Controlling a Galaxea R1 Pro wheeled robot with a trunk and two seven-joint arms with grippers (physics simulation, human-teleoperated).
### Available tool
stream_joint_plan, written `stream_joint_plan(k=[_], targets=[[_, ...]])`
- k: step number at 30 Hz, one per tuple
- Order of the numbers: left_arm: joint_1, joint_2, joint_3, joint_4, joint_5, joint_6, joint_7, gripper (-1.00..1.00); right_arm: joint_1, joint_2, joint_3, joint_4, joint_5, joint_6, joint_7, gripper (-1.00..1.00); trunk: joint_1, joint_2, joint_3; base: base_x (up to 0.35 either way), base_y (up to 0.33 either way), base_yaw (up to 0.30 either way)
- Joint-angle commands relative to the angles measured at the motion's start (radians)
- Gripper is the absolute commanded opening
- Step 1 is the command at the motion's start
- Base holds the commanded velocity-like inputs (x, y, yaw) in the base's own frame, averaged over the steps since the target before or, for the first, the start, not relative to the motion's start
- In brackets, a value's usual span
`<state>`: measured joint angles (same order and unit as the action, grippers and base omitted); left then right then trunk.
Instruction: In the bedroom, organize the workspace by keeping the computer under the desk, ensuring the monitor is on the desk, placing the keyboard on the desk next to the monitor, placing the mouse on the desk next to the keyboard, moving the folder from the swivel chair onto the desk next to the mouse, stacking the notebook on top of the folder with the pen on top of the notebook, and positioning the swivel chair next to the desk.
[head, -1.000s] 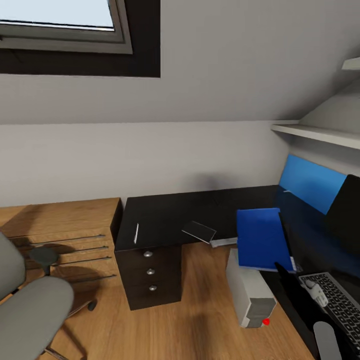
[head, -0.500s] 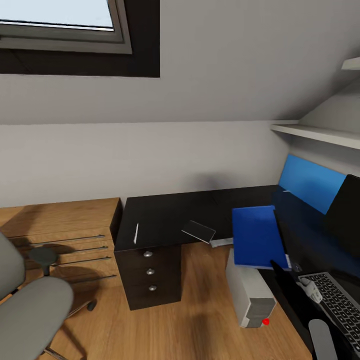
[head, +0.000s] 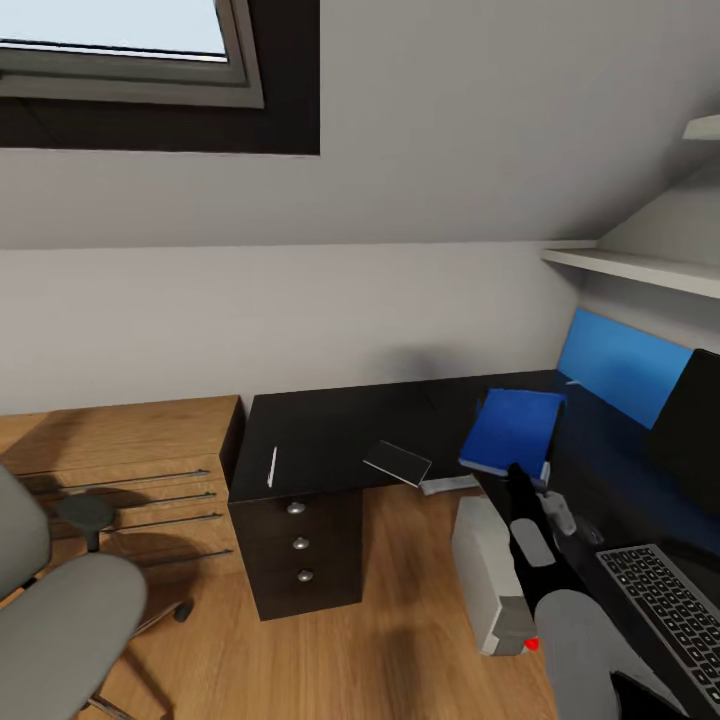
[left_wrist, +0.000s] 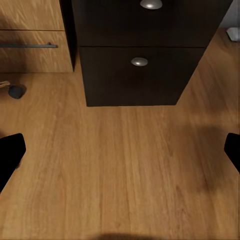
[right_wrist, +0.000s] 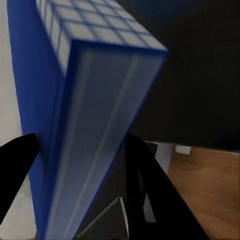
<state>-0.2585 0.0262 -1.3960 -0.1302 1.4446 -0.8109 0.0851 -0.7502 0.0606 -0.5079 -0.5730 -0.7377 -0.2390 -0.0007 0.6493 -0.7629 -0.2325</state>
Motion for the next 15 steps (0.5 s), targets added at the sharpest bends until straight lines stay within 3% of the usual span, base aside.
stream_joint_plan(k=[1,3,5,6,10,12,15], targets=[[-0.001,0.0,-0.007,-0.003,0.002,-0.003,0.009,1.0,-0.007,0.001,-0.002,0.009,-0.01,-0.017,0.0,-1.0,0.0,-0.001,-0.002,0.0,0.0,0.0],[-0.001,-0.002,-0.007,-0.003,0.002,-0.002,0.009,1.0,-0.014,0.002,-0.004,0.027,-0.013,-0.036,-0.002,-1.0,0.0,-0.001,-0.002,0.0,0.0,0.0],[-0.001,-0.003,-0.007,-0.003,0.002,-0.002,0.009,1.0,-0.018,0.002,-0.011,0.091,-0.106,-0.045,-0.003,-1.0,0.0,-0.001,-0.002,0.0,0.0,0.0],[-0.001,-0.003,-0.007,-0.003,0.002,-0.002,0.009,1.0,-0.018,0.002,-0.012,0.1,-0.132,-0.045,-0.003,-1.0,0.0,-0.001,-0.002,0.0,0.0,0.0],[-0.001,-0.004,-0.007,-0.003,0.003,-0.002,0.009,1.0,-0.018,0.002,-0.009,0.136,-0.354,-0.047,0.007,-1.0,0.0,-0.001,-0.002,0.0,0.0,0.0],[-0.001,-0.003,-0.007,-0.003,0.003,-0.002,0.01,1.0,-0.018,0.003,-0.008,0.14,-0.402,-0.049,0.027,-1.0,0.0,-0.001,-0.002,0.0,0.0,0.0],[-0.001,-0.002,-0.006,-0.003,0.003,-0.003,0.011,1.0,-0.018,0.004,-0.009,0.141,-0.427,-0.048,0.071,-1.0,0.0,-0.001,-0.002,0.0,0.0,0.0]])
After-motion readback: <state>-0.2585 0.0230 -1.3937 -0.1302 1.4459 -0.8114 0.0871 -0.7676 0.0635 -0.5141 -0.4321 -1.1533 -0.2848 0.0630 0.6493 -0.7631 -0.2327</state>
